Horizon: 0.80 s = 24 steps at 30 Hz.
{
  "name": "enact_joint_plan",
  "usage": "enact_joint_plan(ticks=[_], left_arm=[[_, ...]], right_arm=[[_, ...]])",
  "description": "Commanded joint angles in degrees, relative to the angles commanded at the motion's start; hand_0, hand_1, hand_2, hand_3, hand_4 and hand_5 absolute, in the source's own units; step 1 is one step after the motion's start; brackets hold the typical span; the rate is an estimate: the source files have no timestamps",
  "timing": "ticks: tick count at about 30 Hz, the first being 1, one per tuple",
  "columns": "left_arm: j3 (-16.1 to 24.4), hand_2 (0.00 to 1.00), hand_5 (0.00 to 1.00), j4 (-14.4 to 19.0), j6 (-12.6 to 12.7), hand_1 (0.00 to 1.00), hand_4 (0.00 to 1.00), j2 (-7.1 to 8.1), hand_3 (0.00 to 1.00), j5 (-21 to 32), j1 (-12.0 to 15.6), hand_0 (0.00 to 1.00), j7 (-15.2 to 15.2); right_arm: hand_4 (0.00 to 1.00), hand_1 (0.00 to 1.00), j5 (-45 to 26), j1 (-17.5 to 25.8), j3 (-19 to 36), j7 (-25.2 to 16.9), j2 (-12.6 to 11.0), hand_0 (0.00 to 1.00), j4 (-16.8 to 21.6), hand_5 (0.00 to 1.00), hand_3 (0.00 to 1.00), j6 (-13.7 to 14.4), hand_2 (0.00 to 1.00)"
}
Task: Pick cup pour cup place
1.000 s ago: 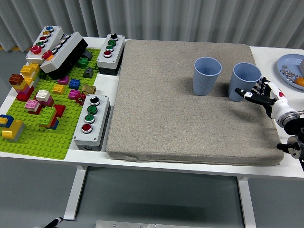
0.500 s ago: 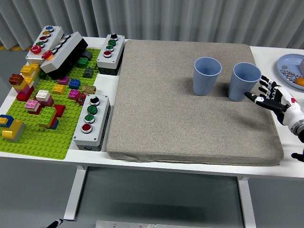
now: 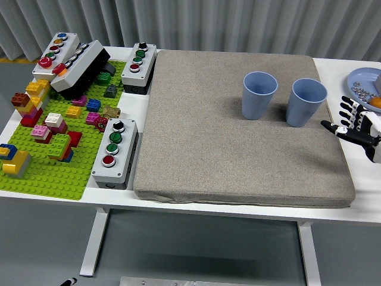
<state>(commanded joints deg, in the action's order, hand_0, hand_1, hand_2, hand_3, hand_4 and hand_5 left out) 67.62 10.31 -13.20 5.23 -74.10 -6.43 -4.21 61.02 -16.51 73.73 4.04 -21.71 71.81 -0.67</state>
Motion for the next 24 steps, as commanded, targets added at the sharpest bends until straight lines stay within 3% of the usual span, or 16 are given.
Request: enact_joint_plan(ticks=[7,18,21,22,24], left_arm=[[-0.1,0.879,0.998,0.0,0.1,0.830,0.641,0.17,0.813,0.2,-0.3,0.828,0.1],[-0.2,0.878,0.998,0.0,0.4,0.832,0.642,0.58,0.811,0.5,-1.2,0.828,0.4],[-0.4,0.878,0.998,0.0,0.5,0.832,0.642,0.62,0.811,0.6,-1.3,0.828,0.5],[-0.4,0.879,0.998,0.0,0.5,0.832,0.643,0.62,0.810,0.7,-1.4,0.829,0.5],[-0.8,0.879,0.998,0.0,0.6,0.832,0.643,0.61,0.810,0.9,-1.5,0.829,0.5]], right_arm=[[0.914,0.977,0.1,-5.6,1.7,-0.2,-0.3,0.998,0.7,0.398,0.998,0.7,0.998],[0.907,0.962,-3.6,-17.7,3.6,-2.7,1.0,0.998,-4.7,0.407,0.998,2.2,0.998],[0.907,0.962,-5.9,-19.3,2.5,-4.7,2.0,0.998,-6.0,0.407,0.998,5.3,0.998],[0.891,0.861,-6.4,-19.6,2.3,-5.0,2.2,0.935,-6.3,0.421,0.888,5.8,0.897],[0.891,0.861,-8.8,-21.1,1.4,-7.0,3.8,0.935,-8.2,0.421,0.888,8.1,0.897]])
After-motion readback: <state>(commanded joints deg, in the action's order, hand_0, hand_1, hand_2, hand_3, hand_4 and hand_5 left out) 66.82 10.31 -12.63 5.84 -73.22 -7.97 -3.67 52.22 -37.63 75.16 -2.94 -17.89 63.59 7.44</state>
